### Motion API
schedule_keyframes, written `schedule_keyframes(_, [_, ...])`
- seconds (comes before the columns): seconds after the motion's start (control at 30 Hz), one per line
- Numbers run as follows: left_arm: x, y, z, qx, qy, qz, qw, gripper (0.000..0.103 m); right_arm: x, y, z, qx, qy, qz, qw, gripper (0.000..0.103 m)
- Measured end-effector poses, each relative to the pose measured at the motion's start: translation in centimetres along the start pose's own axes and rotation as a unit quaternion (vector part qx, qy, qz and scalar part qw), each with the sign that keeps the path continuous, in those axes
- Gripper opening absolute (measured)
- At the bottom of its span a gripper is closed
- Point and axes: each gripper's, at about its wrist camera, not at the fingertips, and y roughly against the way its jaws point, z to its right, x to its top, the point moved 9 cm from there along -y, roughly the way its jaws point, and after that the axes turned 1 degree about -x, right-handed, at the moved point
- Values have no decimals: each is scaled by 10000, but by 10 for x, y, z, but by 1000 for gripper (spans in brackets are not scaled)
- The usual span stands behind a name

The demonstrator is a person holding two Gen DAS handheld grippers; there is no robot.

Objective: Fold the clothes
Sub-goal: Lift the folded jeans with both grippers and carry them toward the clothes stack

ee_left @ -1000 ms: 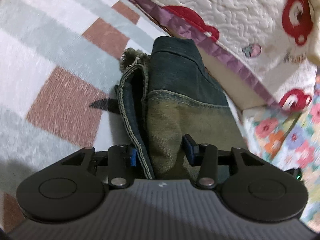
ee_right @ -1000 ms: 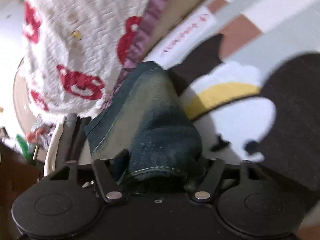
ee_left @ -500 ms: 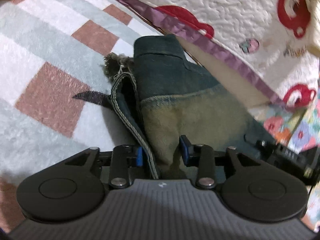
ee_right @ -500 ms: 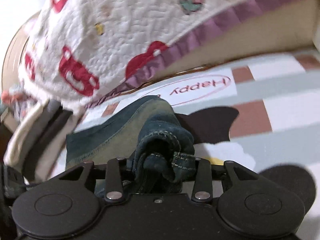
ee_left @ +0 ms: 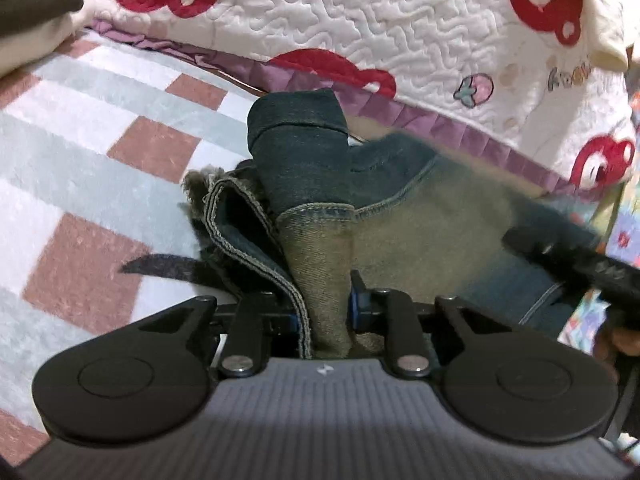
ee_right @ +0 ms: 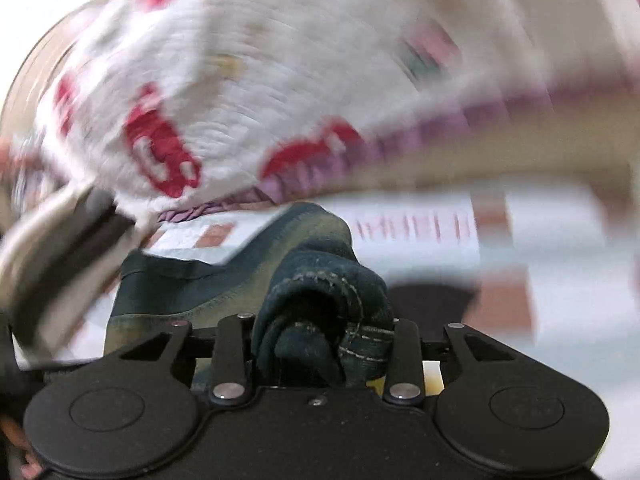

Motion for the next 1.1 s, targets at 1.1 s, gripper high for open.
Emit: schedule_keyframes(1.1, [139, 422, -91, 2462, 634, 2924, 9219, 19, 182, 69, -414, 3602, 2342, 1060, 8968, 38])
